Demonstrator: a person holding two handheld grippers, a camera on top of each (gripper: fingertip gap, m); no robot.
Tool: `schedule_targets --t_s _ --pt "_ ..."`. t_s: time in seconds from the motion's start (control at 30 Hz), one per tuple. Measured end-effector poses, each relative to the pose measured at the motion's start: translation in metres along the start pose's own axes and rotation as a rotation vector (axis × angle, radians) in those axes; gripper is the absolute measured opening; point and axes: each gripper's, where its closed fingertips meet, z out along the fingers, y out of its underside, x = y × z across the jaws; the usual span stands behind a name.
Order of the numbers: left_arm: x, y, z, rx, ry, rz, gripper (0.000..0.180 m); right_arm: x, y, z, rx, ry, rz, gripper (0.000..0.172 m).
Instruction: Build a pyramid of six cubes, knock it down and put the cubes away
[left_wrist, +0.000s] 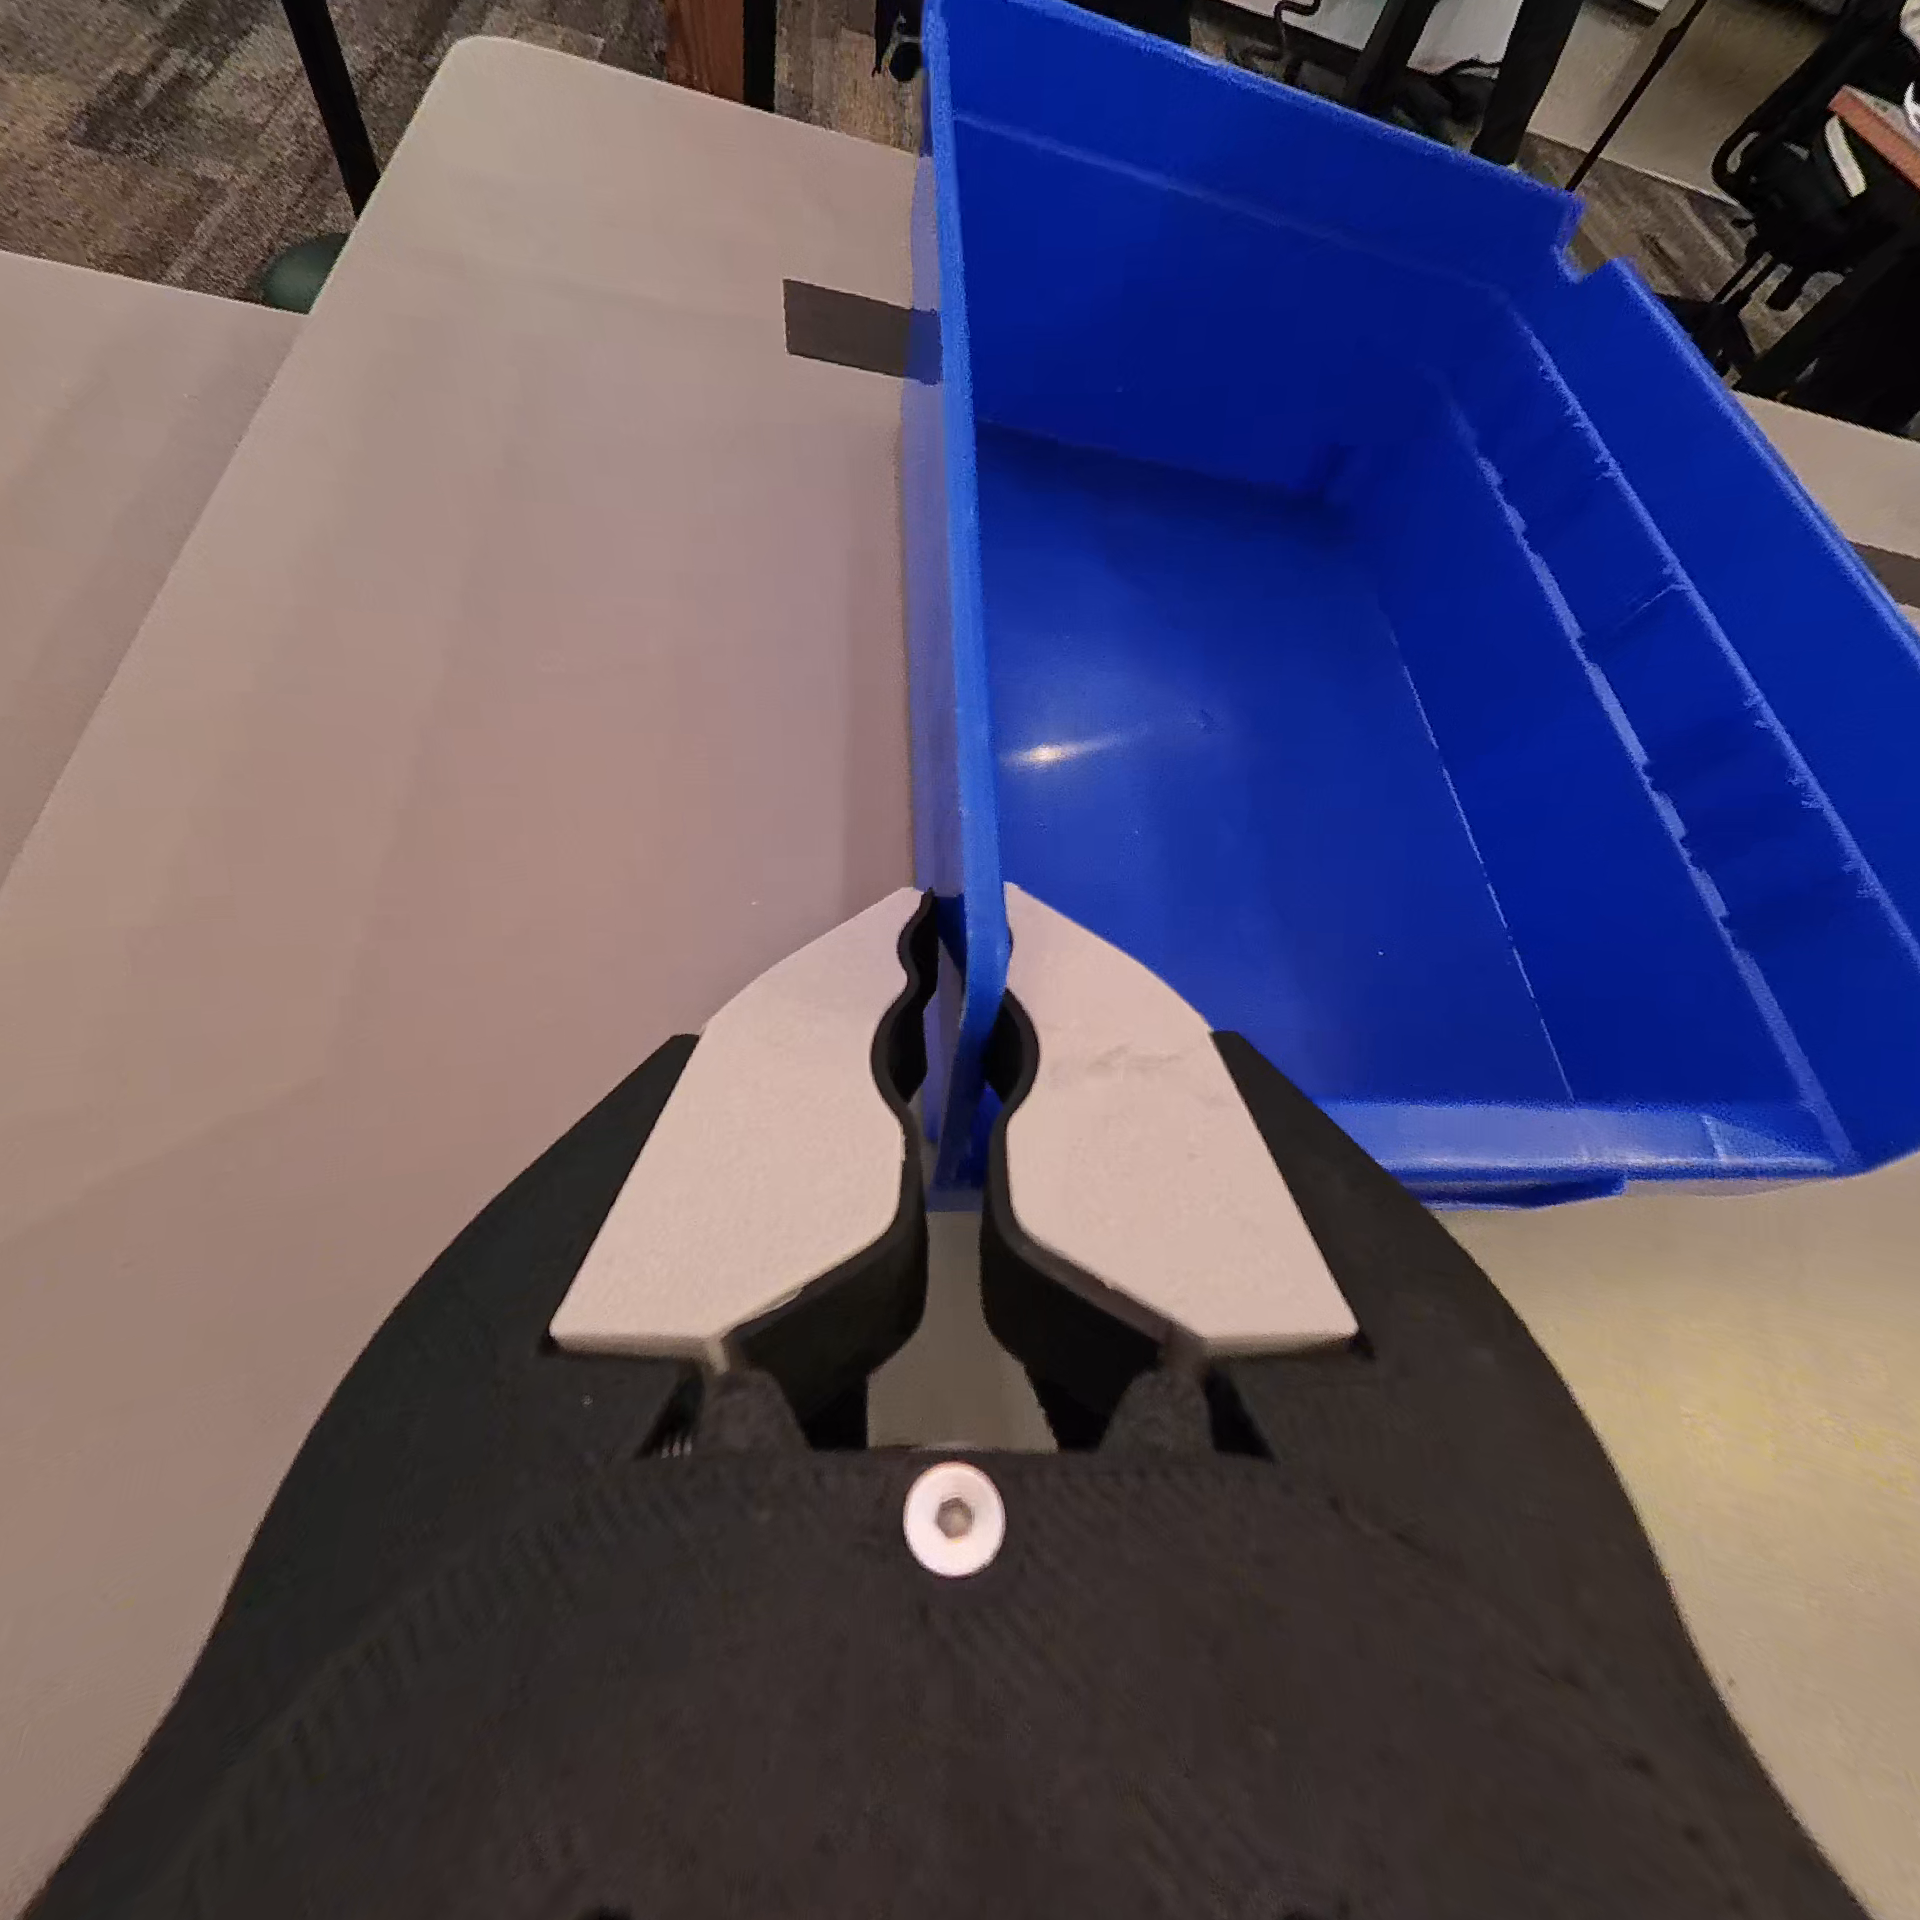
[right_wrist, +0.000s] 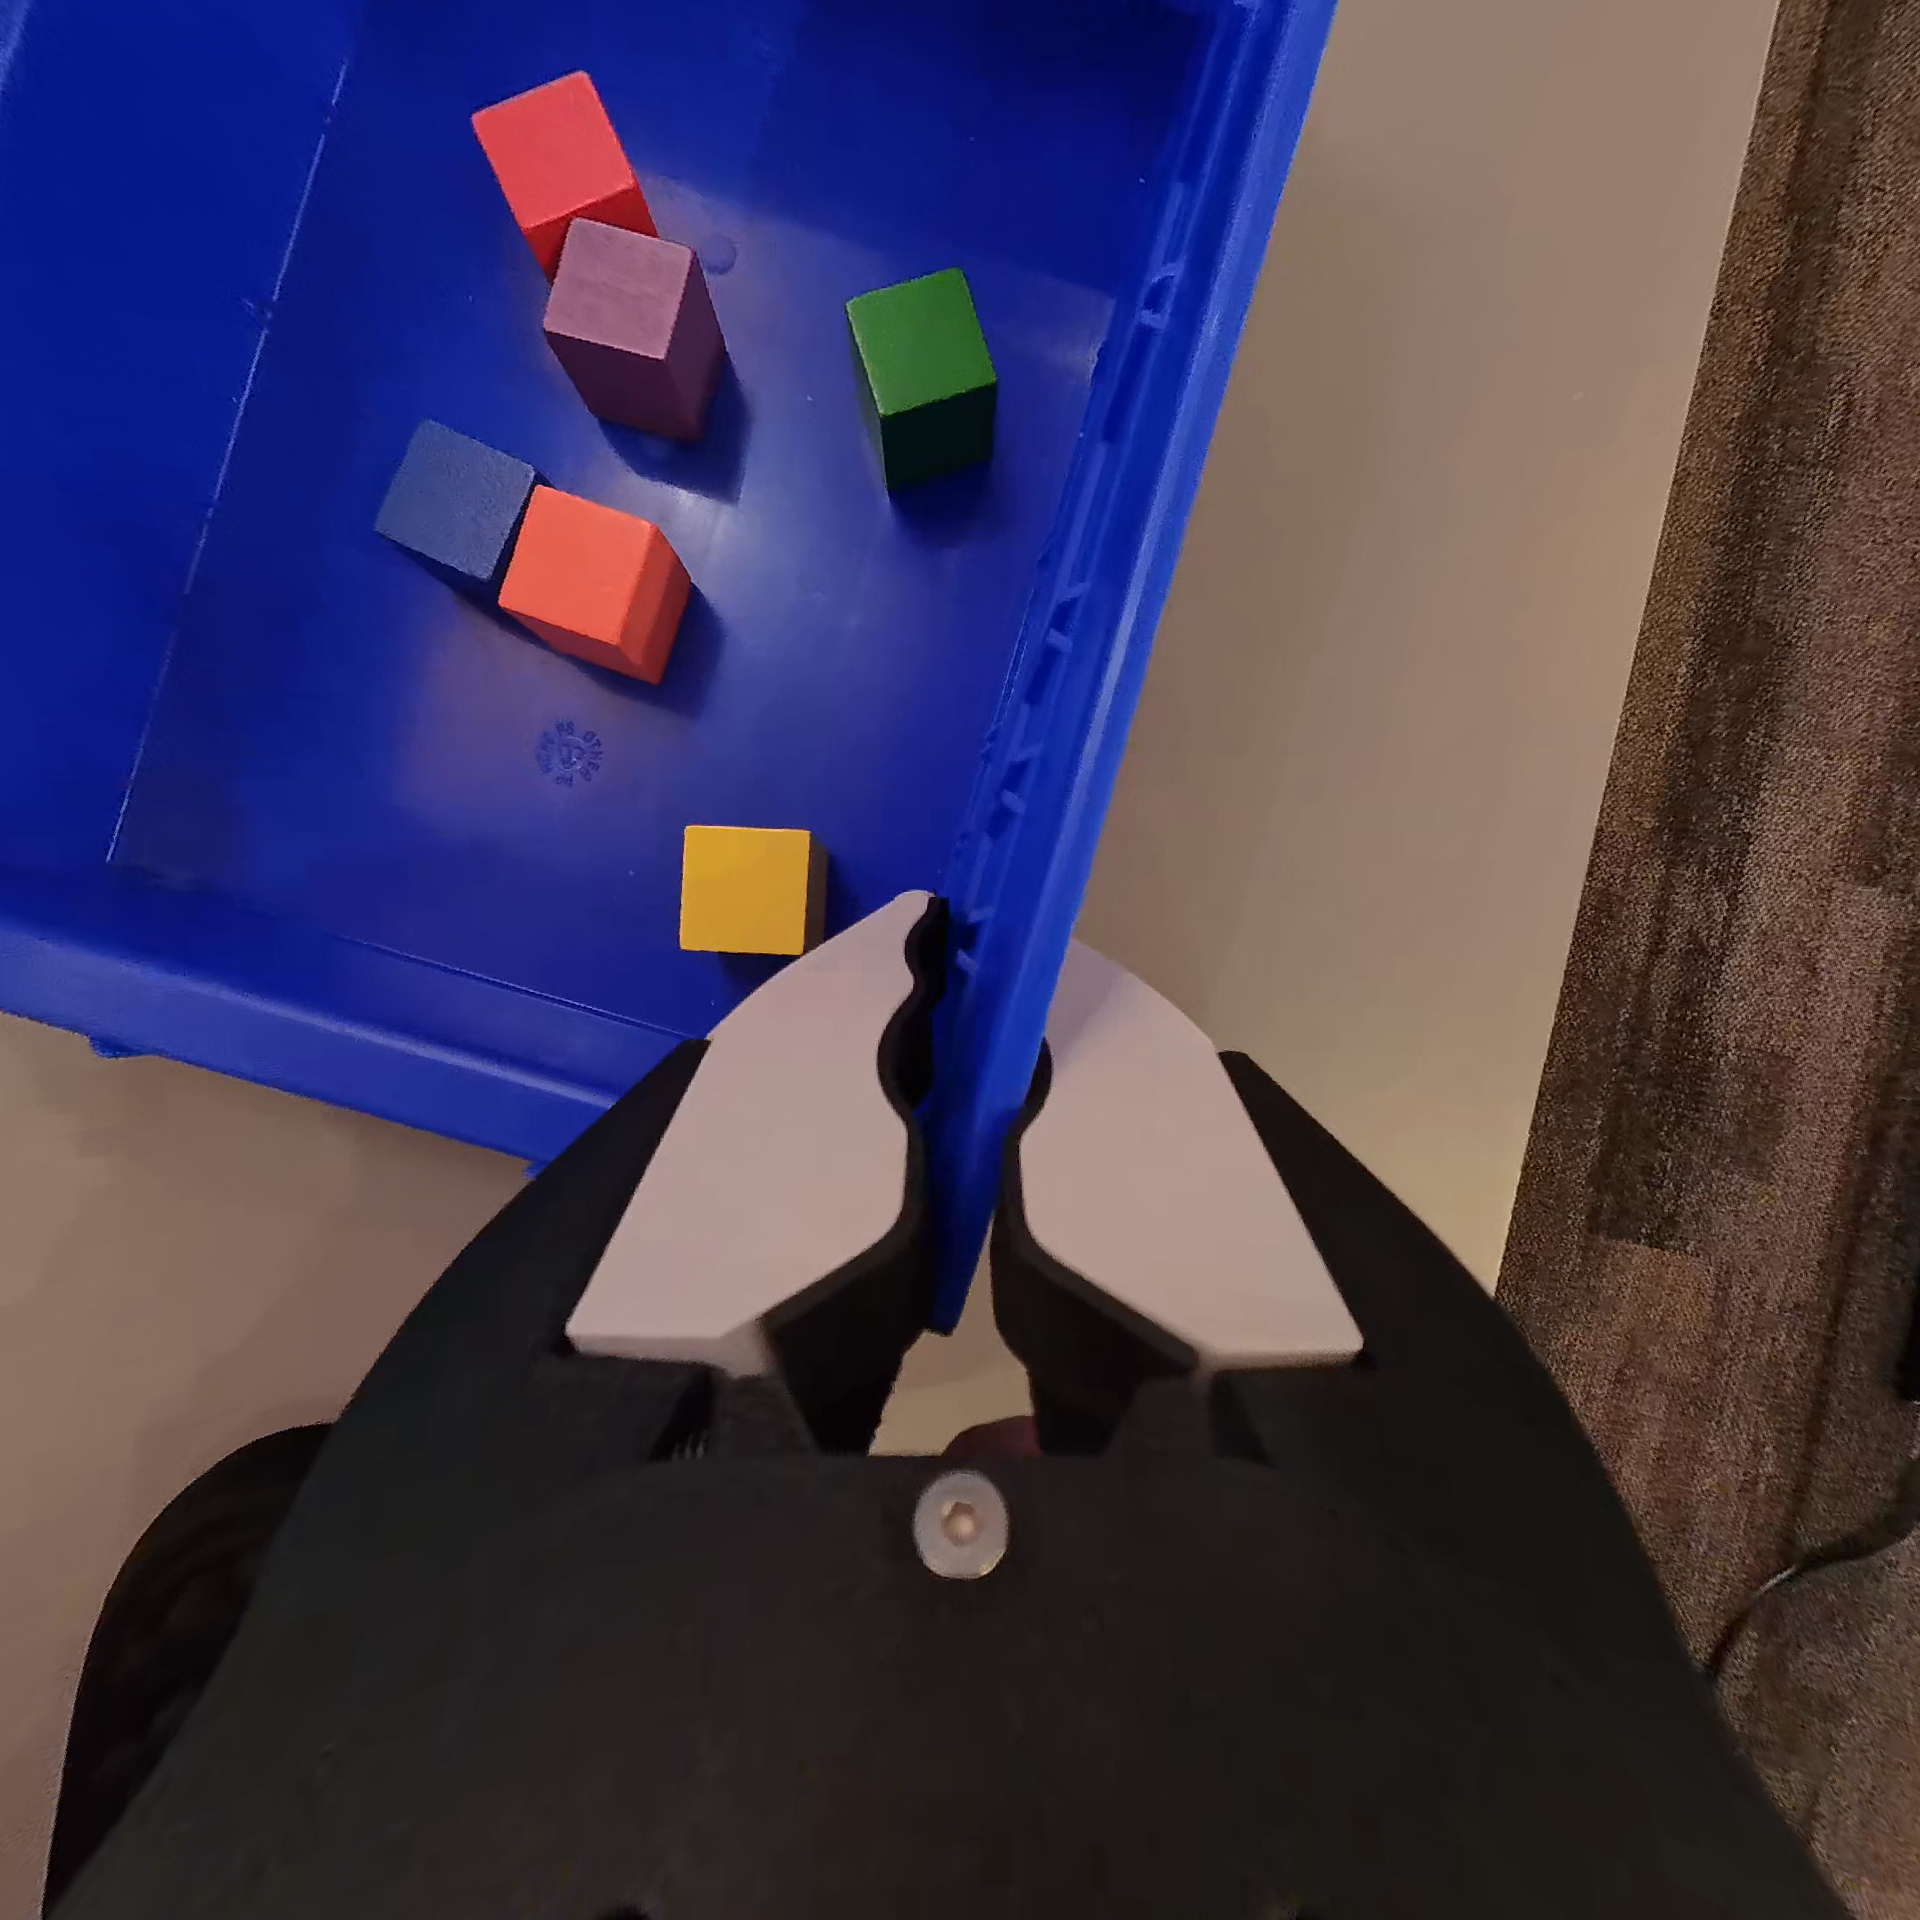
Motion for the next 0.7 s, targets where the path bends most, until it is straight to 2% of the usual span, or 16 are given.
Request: schedule_targets --t_s 0.3,0.7 --pt "0.004 0.001 -0.008 -0.013 -0.009 0.032 0.003 -0.007 0.006 -0.016 -0.070 -0.027 -0.014 0.007" --pt "0.002 0.010 -0.045 0.004 -0.047 0.040 0.003 -0.032 0.043 -0.055 -0.235 -0.112 -0.141 0.007"
